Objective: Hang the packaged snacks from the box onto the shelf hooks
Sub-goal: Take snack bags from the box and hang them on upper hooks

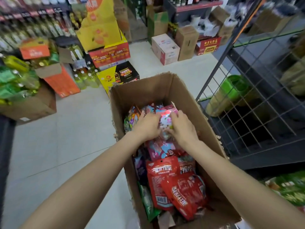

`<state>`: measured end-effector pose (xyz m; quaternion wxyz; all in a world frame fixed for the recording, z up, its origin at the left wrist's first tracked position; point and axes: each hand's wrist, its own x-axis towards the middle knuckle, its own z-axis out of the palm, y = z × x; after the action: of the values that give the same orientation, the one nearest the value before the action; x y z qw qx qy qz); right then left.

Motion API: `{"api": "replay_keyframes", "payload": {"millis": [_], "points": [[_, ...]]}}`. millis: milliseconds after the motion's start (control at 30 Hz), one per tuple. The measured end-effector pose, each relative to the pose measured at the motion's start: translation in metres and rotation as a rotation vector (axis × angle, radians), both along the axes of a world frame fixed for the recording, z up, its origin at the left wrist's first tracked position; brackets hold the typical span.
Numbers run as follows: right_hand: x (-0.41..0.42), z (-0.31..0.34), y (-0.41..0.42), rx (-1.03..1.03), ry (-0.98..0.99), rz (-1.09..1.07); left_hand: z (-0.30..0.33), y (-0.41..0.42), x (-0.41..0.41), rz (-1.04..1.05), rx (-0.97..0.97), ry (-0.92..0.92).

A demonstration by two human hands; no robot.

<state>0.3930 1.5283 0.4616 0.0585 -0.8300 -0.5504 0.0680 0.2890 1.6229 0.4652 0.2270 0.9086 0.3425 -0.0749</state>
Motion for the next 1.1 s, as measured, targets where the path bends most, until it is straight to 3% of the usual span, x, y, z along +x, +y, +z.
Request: {"api": "replay_keyframes", "payload": {"millis": [100, 233, 300, 400, 500, 567, 700, 867, 1100], "points": [[0.006, 0.017, -0.01, 0.056, 0.065, -0.005, 0.014, -0.001, 0.0, 0.083, -0.124, -0.219], [0.004, 0.025, -0.014, -0.184, -0.175, -0.006, 0.024, 0.002, -0.008, 0.14, -0.054, -0.203], [0.004, 0.027, -0.014, -0.296, -0.085, -0.062, 0.03, -0.001, -0.013, 0.165, -0.015, -0.202], [0.008, 0.031, -0.021, -0.28, -0.007, -0.113, 0.044, -0.006, -0.021, 0.187, 0.059, -0.237], [0.009, 0.051, -0.029, -0.097, -0.036, -0.146, 0.058, -0.009, -0.03, 0.22, 0.131, -0.315], [0.008, 0.068, -0.035, 0.066, 0.01, -0.212, 0.068, -0.011, -0.036, 0.208, 0.081, -0.418], [0.008, 0.109, -0.05, 0.452, 0.252, -0.357, 0.099, -0.015, -0.044, 0.103, 0.113, -0.544], [-0.012, 0.164, -0.084, 0.736, 0.664, -0.438, 0.15, -0.032, -0.046, -0.018, 0.173, -0.68], [-0.038, 0.242, -0.155, 1.111, 0.651, -0.532, 0.239, -0.082, -0.03, -0.105, 0.181, -0.858]]}}
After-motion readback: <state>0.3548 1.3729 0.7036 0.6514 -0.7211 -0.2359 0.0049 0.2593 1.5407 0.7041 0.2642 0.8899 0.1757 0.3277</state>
